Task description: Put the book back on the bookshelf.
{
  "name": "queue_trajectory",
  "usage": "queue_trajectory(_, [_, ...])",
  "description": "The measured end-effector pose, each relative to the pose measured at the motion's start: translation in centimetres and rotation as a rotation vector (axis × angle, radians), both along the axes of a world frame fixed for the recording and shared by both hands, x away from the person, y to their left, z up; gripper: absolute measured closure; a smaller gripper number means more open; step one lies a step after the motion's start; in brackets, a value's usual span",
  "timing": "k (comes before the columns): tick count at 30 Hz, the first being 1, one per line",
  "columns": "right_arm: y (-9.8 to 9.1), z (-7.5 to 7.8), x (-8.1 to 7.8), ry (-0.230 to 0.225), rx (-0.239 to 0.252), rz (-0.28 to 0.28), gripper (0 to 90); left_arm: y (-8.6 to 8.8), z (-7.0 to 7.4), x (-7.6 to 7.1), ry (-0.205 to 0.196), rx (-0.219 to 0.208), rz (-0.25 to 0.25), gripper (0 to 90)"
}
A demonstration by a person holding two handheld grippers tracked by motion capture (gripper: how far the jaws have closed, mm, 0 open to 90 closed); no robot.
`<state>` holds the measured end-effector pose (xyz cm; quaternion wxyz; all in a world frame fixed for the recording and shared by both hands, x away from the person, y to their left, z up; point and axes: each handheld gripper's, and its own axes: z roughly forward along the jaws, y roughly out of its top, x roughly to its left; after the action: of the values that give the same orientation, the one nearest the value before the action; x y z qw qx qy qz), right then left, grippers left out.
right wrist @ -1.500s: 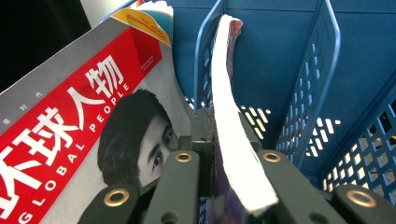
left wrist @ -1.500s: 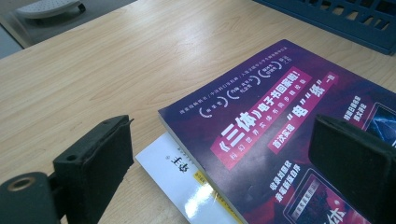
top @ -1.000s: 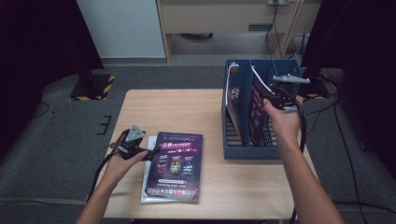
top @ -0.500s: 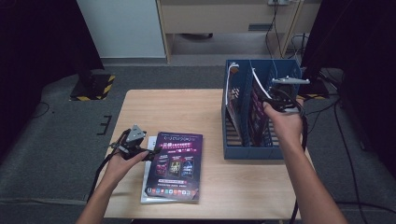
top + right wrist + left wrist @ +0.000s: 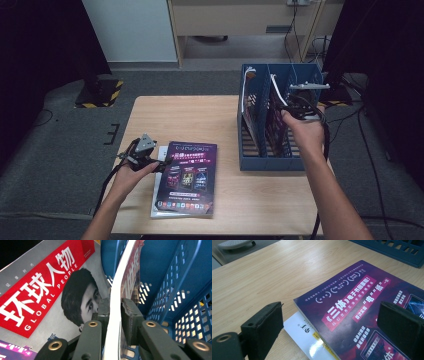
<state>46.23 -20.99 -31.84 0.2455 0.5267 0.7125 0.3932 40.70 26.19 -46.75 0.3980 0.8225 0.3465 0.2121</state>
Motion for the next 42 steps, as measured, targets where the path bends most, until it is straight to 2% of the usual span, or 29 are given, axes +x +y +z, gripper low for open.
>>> queue_trajectory(6, [0.0, 0.4, 0.3, 0.014, 0.001, 0.008, 75.0, 0.0, 0.0, 0.0, 0.000, 0.000, 0.001, 6.3])
queue_trajectory(10, [0.0, 0.7, 0.5, 0.020, -0.021, -0.003, 80.9, 0.0, 0.0, 0.0, -0.001, 0.000, -0.001, 6.3])
queue_trajectory(14, [0.1, 1.0, 0.5, 0.018, -0.018, -0.015, 84.1, 0.0, 0.0, 0.0, 0.000, 0.000, 0.002, 6.4])
queue_trajectory(25, [0.1, 1.5, 0.7, -0.052, -0.031, -0.067, 84.5, 0.2, 0.1, 0.0, -0.003, -0.003, 0.004, 6.4])
queue_trajectory(32, [0.3, 1.6, 1.2, -0.089, -0.012, -0.100, 84.5, 0.2, 0.0, 0.0, 0.001, 0.002, 0.004, 6.3])
queue_trajectory(38, [0.5, 0.5, 1.4, -0.069, -0.006, -0.099, 84.3, 0.2, 0.0, 0.0, 0.001, -0.001, 0.006, 6.4])
queue_trajectory(42, [0.7, 0.7, 1.4, -0.034, -0.004, -0.093, 83.6, 0.1, -0.1, 0.0, 0.002, 0.001, 0.002, 6.4])
